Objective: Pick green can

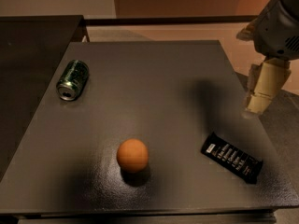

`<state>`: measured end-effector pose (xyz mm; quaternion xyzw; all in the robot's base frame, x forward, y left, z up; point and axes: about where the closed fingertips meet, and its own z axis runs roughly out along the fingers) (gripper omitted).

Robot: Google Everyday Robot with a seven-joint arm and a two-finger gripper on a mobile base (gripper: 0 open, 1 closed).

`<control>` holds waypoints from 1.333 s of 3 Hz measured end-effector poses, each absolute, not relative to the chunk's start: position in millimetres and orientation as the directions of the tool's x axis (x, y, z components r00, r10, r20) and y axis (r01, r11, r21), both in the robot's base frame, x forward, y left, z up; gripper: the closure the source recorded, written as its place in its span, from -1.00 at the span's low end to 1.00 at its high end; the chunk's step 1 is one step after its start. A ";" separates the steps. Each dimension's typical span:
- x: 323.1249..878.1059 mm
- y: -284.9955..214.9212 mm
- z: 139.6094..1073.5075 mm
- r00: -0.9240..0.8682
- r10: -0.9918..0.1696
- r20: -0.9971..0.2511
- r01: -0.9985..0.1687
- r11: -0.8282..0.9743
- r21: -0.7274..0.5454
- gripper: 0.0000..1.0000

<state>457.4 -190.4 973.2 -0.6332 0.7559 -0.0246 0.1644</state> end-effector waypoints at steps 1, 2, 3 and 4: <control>482.1 -162.7 968.7 -0.060 -0.969 -0.241 -0.960 0.122 -0.251 -1.00; 506.2 -130.1 963.5 0.022 -0.962 -0.273 -0.965 0.050 -0.256 -1.00; 525.7 -96.3 960.0 0.100 -0.947 -0.306 -0.964 -0.017 -0.264 -1.00; 541.9 -63.5 958.2 0.169 -0.930 -0.328 -0.958 -0.076 -0.277 -1.00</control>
Offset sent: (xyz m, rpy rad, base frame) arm 0.0774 0.0993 -0.0164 0.0965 -0.0206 0.2713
